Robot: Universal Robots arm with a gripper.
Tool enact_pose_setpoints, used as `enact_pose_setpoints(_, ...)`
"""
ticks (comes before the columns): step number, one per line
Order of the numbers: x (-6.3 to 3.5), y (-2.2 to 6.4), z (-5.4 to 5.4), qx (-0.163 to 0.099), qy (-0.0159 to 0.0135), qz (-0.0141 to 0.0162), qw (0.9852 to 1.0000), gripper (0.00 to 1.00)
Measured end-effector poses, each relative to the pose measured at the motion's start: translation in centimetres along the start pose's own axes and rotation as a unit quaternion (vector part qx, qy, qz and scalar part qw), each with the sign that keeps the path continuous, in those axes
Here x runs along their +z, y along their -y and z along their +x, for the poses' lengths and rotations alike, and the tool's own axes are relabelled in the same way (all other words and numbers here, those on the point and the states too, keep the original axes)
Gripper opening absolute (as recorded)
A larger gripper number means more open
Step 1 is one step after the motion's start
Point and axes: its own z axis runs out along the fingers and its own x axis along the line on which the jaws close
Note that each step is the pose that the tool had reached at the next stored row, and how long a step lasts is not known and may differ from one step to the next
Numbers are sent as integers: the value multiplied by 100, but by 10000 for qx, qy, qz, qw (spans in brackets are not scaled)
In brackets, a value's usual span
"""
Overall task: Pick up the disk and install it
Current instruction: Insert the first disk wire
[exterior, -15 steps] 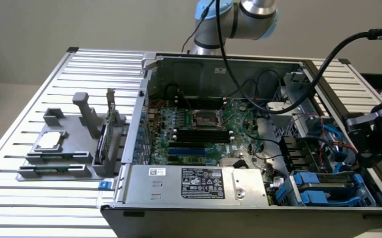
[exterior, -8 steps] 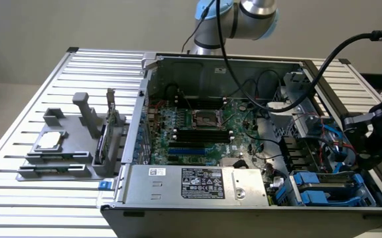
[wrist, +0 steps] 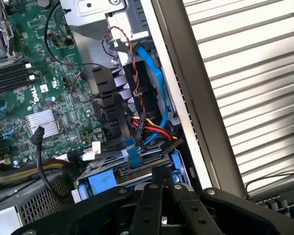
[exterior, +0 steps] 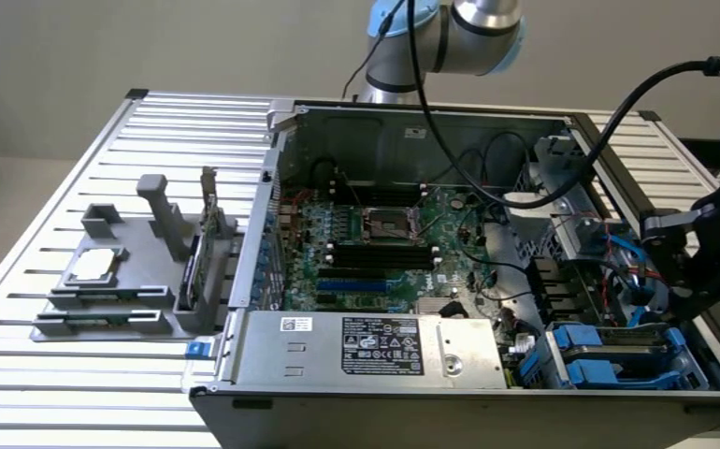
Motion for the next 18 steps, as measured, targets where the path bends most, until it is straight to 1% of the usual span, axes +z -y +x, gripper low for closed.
enact_pose_setpoints(5,31,-6,27,81,-19,-77,9999,11)
enact_pose_setpoints(8,60,-21,52,112,-29,-114,9999,11)
enact_pose_setpoints(9,67,-32,59,116,-27,-122,9999,11)
enact_pose_setpoints(10,71,-47,67,120,-17,-129,9998,11)
enact_pose_setpoints(11,74,-65,74,122,0,-136,9998,11)
enact_pose_setpoints(12,77,-86,82,123,24,-144,9998,11)
enact_pose_setpoints(15,83,-145,104,126,109,-174,9997,11)
enact_pose_setpoints(17,88,-174,115,139,160,-190,9996,11)
enact_pose_setpoints(18,93,-184,120,149,174,-192,9996,11)
